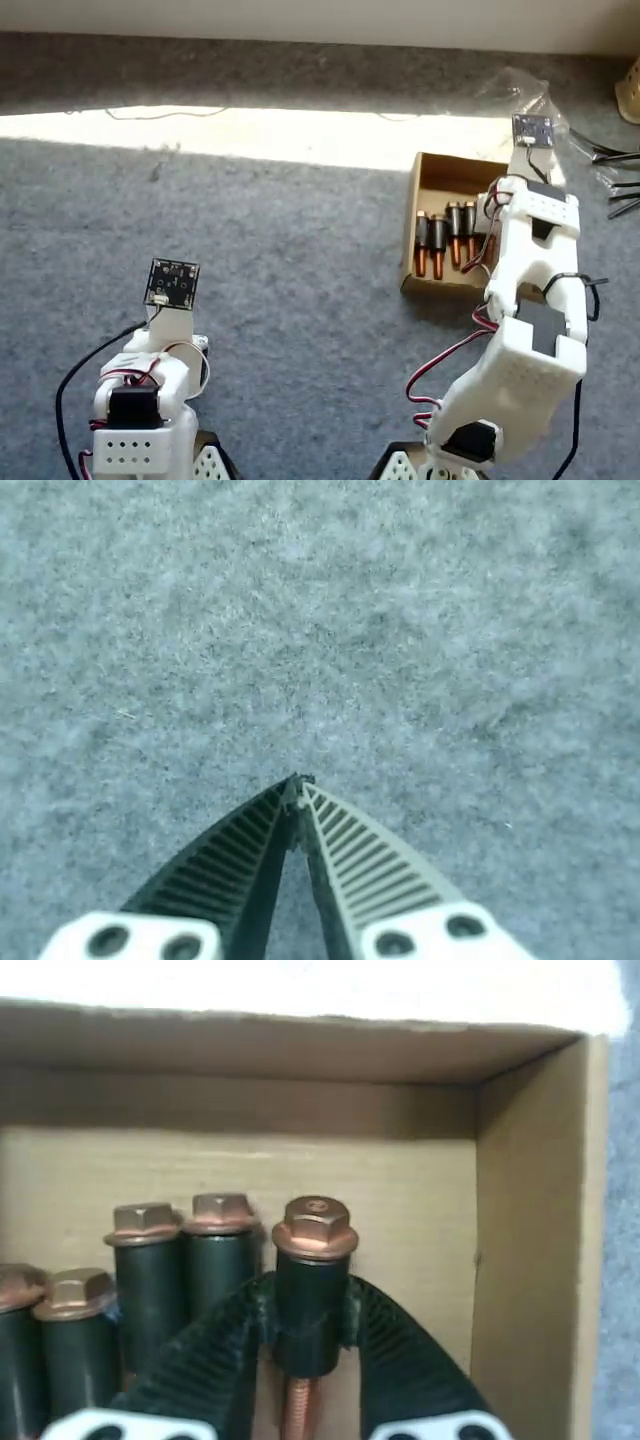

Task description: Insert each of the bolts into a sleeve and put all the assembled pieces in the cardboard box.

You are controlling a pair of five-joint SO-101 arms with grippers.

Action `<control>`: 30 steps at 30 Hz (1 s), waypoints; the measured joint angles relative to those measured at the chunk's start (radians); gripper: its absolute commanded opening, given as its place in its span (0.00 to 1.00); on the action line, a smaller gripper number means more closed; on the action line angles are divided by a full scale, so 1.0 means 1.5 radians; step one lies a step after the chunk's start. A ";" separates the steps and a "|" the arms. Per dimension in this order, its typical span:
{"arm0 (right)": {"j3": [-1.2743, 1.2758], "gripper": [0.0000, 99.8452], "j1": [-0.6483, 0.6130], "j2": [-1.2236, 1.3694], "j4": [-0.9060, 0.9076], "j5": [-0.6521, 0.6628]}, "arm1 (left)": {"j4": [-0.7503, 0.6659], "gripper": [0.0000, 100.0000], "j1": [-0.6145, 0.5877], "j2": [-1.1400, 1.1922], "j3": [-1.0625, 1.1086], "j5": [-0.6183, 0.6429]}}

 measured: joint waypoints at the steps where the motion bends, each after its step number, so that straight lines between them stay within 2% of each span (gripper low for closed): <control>1: -0.002 0.17 0.000 0.000 0.014 0.009 | 0.000 0.01 0.000 0.000 0.000 0.000; 4: -0.014 0.23 -0.004 -0.001 0.044 0.029 | 0.000 0.01 0.000 0.000 0.000 0.000; 8: -0.029 0.20 -0.006 -0.001 0.069 0.034 | 0.000 0.01 0.000 0.000 0.000 0.000; 12: -0.062 0.14 -0.005 -0.019 0.124 0.035 | 0.000 0.01 0.000 0.000 0.000 0.000; 17: -0.103 0.01 -0.029 -0.110 0.217 0.035 | 0.000 0.01 0.000 0.000 0.000 0.000; 22: -0.105 0.01 -0.066 -0.215 0.250 0.035 | 0.000 0.01 0.000 0.000 0.000 0.008; 26: -0.105 0.01 -0.102 -0.313 0.292 0.034 | 0.000 0.01 0.000 0.000 0.000 0.069; 30: -0.105 0.01 -0.130 -0.406 0.369 -0.037 | 0.000 0.01 0.000 0.000 0.000 0.072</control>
